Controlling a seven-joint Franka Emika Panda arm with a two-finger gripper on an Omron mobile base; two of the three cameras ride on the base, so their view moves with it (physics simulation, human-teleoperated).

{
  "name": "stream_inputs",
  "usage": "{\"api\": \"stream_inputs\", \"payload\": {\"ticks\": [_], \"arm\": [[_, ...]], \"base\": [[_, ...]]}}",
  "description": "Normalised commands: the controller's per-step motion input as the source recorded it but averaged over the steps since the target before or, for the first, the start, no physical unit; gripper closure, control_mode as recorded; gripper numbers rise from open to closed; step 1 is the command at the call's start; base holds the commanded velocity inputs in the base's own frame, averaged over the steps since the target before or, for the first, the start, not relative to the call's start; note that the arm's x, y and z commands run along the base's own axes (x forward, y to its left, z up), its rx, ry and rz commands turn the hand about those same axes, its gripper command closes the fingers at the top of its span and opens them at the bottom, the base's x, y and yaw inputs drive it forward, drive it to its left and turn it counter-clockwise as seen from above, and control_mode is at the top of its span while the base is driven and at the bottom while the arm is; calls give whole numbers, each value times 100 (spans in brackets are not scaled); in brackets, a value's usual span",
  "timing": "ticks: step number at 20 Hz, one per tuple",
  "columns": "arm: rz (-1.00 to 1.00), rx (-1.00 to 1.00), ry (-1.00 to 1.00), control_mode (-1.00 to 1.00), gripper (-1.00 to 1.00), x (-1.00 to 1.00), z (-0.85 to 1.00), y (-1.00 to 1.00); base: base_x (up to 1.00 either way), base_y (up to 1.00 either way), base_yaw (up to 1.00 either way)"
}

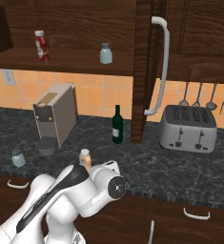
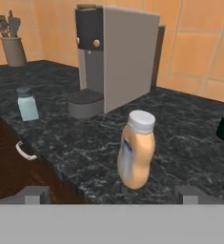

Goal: Put the shaker and condiment bottle from the counter next to their counterparts in the cabinet.

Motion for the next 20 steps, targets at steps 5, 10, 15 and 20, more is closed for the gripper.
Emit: {"api": "stream_inputs", "payload": {"ticks": [5, 10, 15, 20], "arm": [[-10, 9, -4, -100, -100, 29, -25, 10], [-5, 11, -4, -100, -100, 28, -40, 1], [-1, 11, -4, -100, -100, 16, -33, 7], [0, 12, 0, -100, -100, 2, -13, 33]], "base": [[0, 0, 0], [0, 0, 0], [0, 0, 0], [0, 0, 0]]}}
